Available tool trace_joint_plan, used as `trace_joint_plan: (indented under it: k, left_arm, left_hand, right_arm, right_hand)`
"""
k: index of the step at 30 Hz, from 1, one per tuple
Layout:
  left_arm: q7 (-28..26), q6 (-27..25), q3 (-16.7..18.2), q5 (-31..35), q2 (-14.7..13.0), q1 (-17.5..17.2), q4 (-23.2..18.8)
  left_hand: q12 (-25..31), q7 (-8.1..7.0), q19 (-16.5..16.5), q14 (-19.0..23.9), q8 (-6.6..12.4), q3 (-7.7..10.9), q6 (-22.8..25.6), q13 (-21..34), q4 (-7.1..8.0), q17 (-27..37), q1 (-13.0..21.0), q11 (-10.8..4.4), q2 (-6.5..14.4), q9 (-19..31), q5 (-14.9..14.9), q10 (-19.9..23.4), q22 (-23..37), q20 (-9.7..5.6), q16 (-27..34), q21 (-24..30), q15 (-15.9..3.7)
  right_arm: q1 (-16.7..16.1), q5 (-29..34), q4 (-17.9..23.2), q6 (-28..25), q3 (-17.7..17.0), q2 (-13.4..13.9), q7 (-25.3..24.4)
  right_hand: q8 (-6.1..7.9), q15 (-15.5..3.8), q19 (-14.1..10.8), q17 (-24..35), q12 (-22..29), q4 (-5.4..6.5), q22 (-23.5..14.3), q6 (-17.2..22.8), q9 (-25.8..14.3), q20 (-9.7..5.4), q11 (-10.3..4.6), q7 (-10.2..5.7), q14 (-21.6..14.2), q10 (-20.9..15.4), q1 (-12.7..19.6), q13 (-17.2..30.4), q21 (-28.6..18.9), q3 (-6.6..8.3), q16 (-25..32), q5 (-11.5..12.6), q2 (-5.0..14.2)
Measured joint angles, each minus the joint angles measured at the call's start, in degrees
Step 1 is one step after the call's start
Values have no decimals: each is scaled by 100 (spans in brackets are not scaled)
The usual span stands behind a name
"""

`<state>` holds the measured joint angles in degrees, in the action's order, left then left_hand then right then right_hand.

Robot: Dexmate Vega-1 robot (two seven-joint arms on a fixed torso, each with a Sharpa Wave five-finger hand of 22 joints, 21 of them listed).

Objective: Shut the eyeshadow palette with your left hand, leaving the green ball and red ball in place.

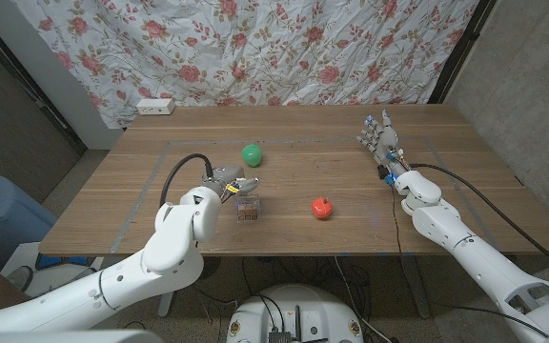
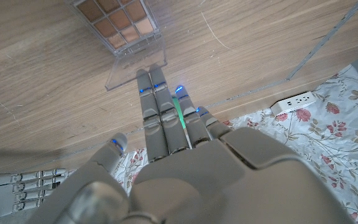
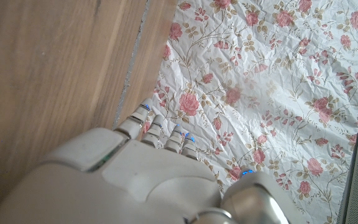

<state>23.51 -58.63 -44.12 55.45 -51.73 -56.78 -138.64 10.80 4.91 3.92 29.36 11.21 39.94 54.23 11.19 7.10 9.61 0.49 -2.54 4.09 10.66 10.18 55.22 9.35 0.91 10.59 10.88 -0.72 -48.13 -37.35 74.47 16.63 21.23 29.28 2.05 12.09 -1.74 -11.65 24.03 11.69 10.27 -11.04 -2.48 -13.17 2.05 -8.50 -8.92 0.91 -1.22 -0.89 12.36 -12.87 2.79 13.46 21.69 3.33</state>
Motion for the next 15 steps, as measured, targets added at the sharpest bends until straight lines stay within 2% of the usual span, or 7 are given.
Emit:
trace_joint_plan:
  k: [15]
  left_arm:
    - [-152,-71,64,154,0,-276,-94]
  left_hand:
    - [1,-10,0,-60,-20,45,-51,1,-45,0,0,-9,0,1,0,-72,0,0,-21,-37,-1]
  right_arm:
    - [0,0,-1,0,1,0,0]
  right_hand:
    - [0,0,0,0,0,0,0,0,0,0,0,0,0,0,0,0,0,0,0,0,0]
